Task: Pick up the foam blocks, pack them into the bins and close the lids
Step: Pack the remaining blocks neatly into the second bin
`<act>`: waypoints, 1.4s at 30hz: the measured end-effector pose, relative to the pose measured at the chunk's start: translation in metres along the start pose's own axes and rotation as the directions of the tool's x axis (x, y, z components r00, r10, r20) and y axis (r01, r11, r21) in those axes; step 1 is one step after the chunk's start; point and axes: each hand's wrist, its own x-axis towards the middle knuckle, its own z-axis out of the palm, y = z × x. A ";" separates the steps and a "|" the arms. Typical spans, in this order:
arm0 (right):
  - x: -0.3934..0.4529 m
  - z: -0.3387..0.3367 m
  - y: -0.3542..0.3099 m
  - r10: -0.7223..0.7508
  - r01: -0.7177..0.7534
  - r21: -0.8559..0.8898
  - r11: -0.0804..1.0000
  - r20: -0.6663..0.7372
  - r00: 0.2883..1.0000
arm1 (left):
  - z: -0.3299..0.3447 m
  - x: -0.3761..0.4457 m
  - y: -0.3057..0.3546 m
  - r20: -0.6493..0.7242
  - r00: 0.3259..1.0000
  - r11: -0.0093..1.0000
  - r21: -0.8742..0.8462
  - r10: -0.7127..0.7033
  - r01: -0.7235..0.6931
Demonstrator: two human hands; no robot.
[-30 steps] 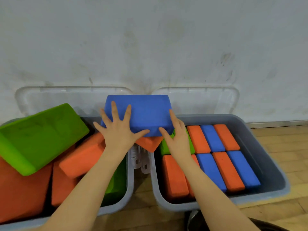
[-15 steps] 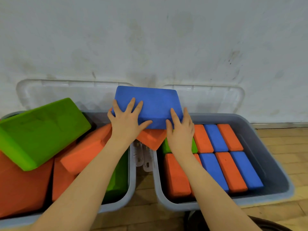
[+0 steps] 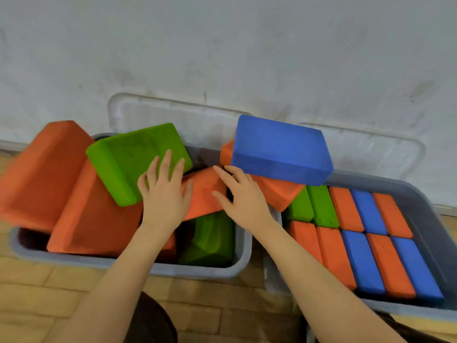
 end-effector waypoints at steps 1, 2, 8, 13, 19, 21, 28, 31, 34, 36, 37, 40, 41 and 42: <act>0.002 0.008 -0.004 0.025 -0.022 -0.030 0.999 0.098 0.995 | -0.005 -0.003 -0.011 -0.005 0.999 0.999 0.000 -0.038 0.038; 0.004 0.016 -0.005 0.063 -0.048 -0.079 0.996 0.199 0.978 | -0.010 -0.005 -0.022 -0.005 0.997 0.997 0.010 -0.076 0.076; 0.004 0.055 -0.010 0.124 -0.061 -0.171 0.983 0.390 0.912 | -0.005 -0.009 -0.078 0.059 0.947 0.947 0.084 -0.316 0.310; 0.000 0.065 -0.007 0.122 -0.084 -0.132 0.988 0.320 0.939 | 0.006 -0.005 -0.085 0.046 0.931 0.932 0.028 -0.363 0.362; -0.011 0.065 -0.003 0.093 -0.085 -0.045 0.995 0.238 0.967 | 0.004 0.005 -0.071 -0.013 0.946 0.932 -0.175 -0.325 0.318; -0.012 0.063 -0.004 0.088 -0.083 -0.034 0.996 0.235 0.968 | 0.002 0.007 -0.068 0.005 0.934 0.908 -0.233 -0.357 0.348; -0.019 0.052 -0.015 0.018 -0.005 -0.060 0.998 0.229 0.973 | -0.022 0.014 -0.038 -0.125 0.991 0.997 -0.065 -0.056 0.048; -0.019 0.042 -0.025 -0.008 0.022 -0.061 0.998 0.215 0.977 | -0.040 0.021 -0.037 -0.201 0.979 0.998 -0.050 0.017 -0.028; -0.013 0.025 -0.038 -0.034 0.047 -0.065 0.997 0.183 0.982 | -0.065 0.026 -0.046 -0.290 0.953 0.994 -0.040 0.087 -0.103; -0.006 0.014 -0.050 -0.039 0.047 -0.051 0.998 0.147 0.988 | -0.084 0.032 -0.047 -0.335 0.922 0.980 0.015 0.194 -0.201; -0.002 0.008 -0.057 -0.043 0.048 -0.038 0.998 0.121 0.992 | -0.093 0.037 -0.044 -0.349 0.900 0.965 0.059 0.262 -0.257; 0.010 -0.009 -0.075 -0.057 0.056 0.009 0.998 0.030 0.998 | -0.121 0.054 -0.032 -0.389 0.839 0.925 0.156 0.381 -0.348; 0.013 -0.016 -0.080 -0.049 0.049 0.025 0.998 0.002 0.999 | -0.129 0.059 -0.028 -0.410 0.819 0.916 0.169 0.401 -0.364; 0.017 -0.023 -0.083 -0.044 0.046 0.044 0.998 -0.025 0.999 | -0.138 0.063 -0.025 -0.430 0.798 0.906 0.181 0.422 -0.382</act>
